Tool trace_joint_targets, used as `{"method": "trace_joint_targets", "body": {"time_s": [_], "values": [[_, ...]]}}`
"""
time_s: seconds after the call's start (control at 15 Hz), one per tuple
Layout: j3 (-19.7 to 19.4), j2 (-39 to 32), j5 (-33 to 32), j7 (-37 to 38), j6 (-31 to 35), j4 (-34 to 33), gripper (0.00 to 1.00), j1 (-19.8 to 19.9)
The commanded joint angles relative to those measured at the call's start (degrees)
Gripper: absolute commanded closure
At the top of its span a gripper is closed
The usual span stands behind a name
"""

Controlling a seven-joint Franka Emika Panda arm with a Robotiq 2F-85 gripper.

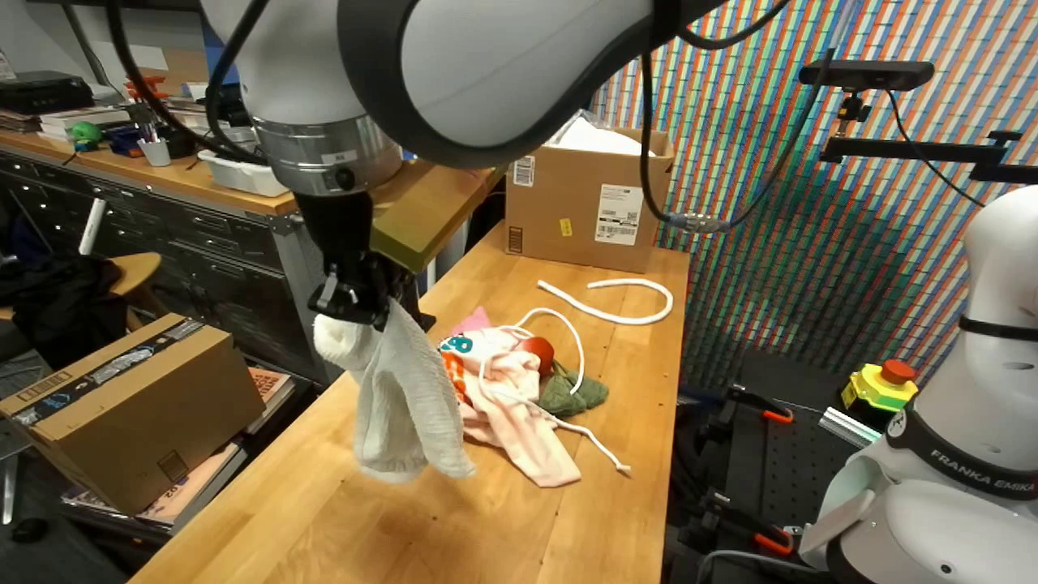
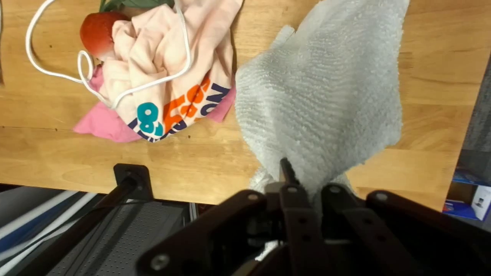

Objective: Move the white towel to the right front corner, then move it to the left back corner, then move the rope to the right back corner, then move the peach shirt to the left front corner, then move the pink shirt away from you, then move the turnip plushie closer to you

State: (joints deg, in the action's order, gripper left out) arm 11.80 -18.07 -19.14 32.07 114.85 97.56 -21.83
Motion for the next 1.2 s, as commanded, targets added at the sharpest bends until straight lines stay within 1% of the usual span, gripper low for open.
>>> {"method": "trace_joint_targets", "body": {"time_s": [0.0, 0.4, 0.73, 0.8, 1.13], "values": [[-0.5, -6.2, -1.6, 0.2, -1.7, -8.5, 0.93, -3.1], [-2.4, -18.8, -1.1, 1.3, -3.2, -24.5, 0.93, -8.9], [-5.8, -28.3, -0.4, 1.7, -4.8, -36.8, 0.93, -12.6], [-5.6, -30.5, -1.0, 2.2, -5.6, -39.7, 0.93, -12.4], [-7.6, -39.6, -0.4, 5.4, -6.5, -51.6, 0.93, -13.1]]}}
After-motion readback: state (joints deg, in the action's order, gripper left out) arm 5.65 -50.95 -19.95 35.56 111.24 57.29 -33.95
